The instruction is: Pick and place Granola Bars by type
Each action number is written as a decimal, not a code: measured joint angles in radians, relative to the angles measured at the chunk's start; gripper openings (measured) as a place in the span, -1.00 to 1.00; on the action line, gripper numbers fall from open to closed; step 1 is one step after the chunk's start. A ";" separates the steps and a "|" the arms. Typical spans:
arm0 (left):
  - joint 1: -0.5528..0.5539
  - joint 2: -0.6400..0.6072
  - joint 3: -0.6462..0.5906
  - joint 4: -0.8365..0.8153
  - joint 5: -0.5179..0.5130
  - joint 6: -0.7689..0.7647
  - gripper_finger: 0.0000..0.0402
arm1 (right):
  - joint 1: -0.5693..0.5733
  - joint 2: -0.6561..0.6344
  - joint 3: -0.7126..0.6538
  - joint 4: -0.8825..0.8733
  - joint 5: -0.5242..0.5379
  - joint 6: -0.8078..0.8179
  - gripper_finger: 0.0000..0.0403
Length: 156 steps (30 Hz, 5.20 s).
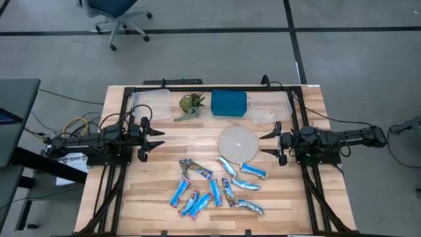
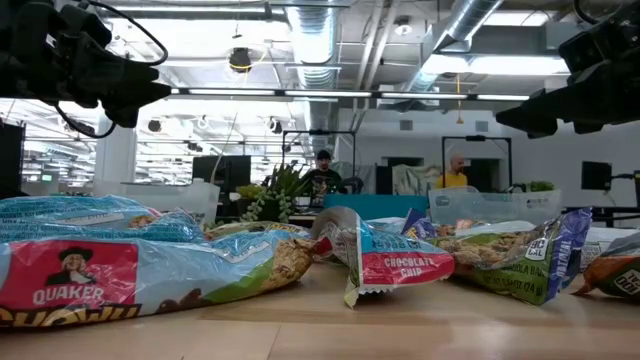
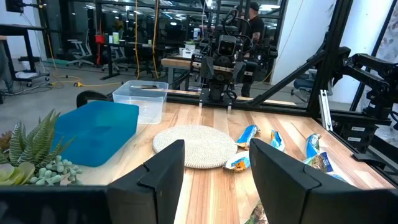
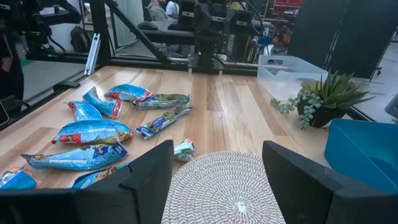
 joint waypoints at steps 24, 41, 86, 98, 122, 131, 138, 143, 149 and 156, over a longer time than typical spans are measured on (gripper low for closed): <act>0.000 0.000 0.000 0.000 0.000 0.000 -0.14 | 0.000 -0.001 -0.001 0.069 0.003 0.163 0.19; 0.000 0.000 0.000 0.000 0.000 0.000 -0.14 | 0.000 0.000 -0.001 0.234 0.002 1.213 0.19; 0.000 0.000 0.000 0.000 0.000 0.000 -0.14 | 0.062 0.979 0.786 -0.805 0.091 0.656 -0.22; 0.000 0.000 0.000 0.000 0.000 0.000 -0.14 | 0.205 1.233 0.865 -0.778 0.018 0.734 0.05; 0.000 0.000 0.000 0.000 0.000 0.000 -0.14 | 0.302 1.490 0.870 -0.679 0.055 0.698 0.21; 0.000 0.000 0.000 0.000 0.000 0.000 -0.14 | 0.302 1.488 0.870 -0.672 0.045 0.698 -0.19; 0.000 0.000 0.000 0.000 0.000 0.000 -0.14 | 0.302 1.487 0.870 -0.661 0.039 0.699 -0.54; 0.000 0.000 0.000 0.000 0.000 0.000 -0.14 | 0.302 1.460 0.869 -0.620 0.003 0.708 -0.64; 0.000 0.000 0.000 0.000 0.000 0.000 -0.14 | 0.267 1.339 0.895 -0.634 0.020 0.733 -0.65; 0.000 0.000 0.000 0.000 0.000 0.000 -0.14 | 0.112 1.189 0.961 -0.695 0.157 0.725 -0.65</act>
